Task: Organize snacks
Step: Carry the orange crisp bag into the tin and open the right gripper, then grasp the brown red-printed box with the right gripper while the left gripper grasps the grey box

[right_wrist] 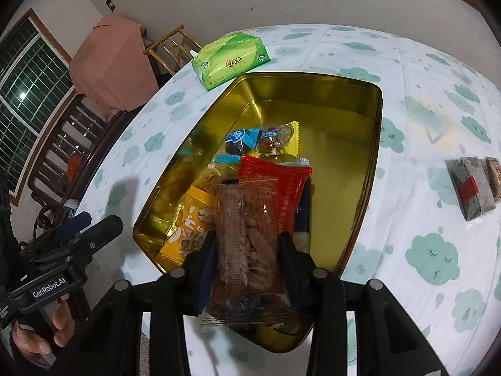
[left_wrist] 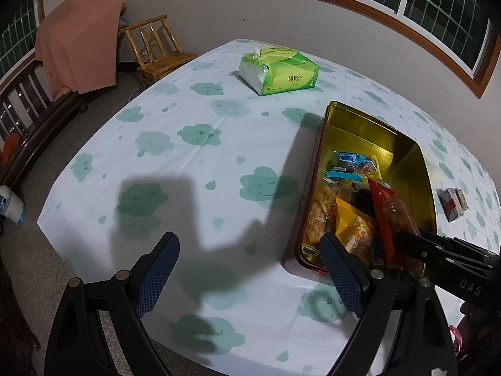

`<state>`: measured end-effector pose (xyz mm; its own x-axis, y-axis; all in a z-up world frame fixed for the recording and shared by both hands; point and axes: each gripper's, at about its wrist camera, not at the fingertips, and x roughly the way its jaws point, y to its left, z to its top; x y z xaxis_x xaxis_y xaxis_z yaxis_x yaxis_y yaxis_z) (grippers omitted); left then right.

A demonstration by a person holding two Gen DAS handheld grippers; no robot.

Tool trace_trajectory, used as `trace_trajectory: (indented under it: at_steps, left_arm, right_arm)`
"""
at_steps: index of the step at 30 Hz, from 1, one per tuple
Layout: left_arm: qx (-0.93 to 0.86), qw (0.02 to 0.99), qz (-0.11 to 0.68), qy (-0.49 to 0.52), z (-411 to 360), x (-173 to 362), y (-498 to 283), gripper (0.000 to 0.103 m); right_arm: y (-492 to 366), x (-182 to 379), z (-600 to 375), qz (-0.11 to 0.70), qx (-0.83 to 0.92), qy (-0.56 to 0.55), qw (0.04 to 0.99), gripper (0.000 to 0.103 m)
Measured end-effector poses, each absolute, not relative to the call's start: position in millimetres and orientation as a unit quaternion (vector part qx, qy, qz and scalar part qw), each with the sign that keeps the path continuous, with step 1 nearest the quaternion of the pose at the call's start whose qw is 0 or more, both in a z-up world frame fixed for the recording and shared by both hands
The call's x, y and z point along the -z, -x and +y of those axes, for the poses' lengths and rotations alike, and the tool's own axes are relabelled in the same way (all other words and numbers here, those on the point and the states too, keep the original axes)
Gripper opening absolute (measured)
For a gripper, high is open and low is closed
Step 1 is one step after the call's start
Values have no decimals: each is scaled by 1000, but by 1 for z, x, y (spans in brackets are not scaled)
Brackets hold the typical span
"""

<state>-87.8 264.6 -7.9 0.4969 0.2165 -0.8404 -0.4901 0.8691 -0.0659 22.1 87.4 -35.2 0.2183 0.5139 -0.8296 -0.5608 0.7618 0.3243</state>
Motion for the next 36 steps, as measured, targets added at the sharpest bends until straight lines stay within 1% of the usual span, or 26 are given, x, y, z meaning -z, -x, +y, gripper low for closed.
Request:
trace_trajectory:
  at_steps: [5,10,14,21,28,36]
  left_arm:
    - [-202,854,455,151,259,5,85,89]
    - [-194,860,449,143,248,-3,80,89]
    - [-184,864,448,138,236,-8,73,89]
    - [-164,868,452,120,211,-14,51,89]
    - [-131,873,459,102,170,-17,19,89]
    - [-97,876,464,82,125,-21,-16,89]
  right_arm:
    - [-19,32,86,514,-346,39,784,43]
    - [-14,20,79,486,-350,65,798,52]
    - [-16,10,63,472,-351,59,806,52]
    - [-41,-2,-2,450,-305,39,838,52]
    - [-92,14,-94,451,-198,44,869,52]
    - [-134,37,-131,457,-172,46,871,52]
